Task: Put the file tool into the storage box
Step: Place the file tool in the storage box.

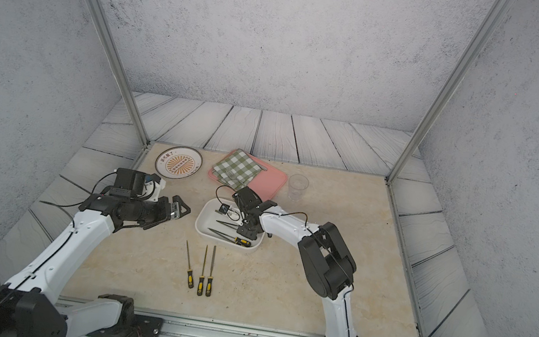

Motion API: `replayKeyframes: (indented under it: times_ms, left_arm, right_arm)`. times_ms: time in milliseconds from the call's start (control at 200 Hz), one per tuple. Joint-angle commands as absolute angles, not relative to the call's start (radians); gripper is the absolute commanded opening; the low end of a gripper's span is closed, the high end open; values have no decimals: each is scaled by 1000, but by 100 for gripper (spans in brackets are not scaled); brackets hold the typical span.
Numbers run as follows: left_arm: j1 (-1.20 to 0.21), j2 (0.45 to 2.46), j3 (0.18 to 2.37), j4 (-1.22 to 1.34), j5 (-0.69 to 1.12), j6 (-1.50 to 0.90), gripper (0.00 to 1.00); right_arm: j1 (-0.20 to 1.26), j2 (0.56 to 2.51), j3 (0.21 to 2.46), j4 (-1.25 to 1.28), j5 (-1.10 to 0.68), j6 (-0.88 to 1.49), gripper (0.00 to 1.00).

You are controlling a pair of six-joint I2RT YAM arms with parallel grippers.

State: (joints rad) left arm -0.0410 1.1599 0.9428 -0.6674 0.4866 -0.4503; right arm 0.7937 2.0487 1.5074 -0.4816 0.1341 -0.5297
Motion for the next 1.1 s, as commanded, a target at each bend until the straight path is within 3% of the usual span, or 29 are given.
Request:
replayKeyframes:
  times_ms: [0, 360, 435, 560, 691, 1096]
  left_arm:
    - [-36, 1180, 930, -658, 546, -447, 100]
    - [-35, 1191, 920, -644, 564, -458, 100]
    - [-36, 1202, 919, -643, 578, -461, 100]
    - [-37, 1221, 918, -642, 600, -465, 100]
    - [-37, 1226, 923, -652, 604, -460, 100]
    - [-72, 1197, 930, -679, 487, -446, 100]
  right_arm:
    - [778, 2062, 1521, -452, 153, -554, 15]
    - [770, 2133, 1586, -479, 164, -612, 17]
    - [769, 2137, 1591, -483, 171, -608, 24]
    - [767, 2135, 1607, -490, 176, -585, 43]
    - [767, 2123, 1623, -499, 173, -553, 52]
    - [772, 1881, 1519, -496, 209, -166, 55]
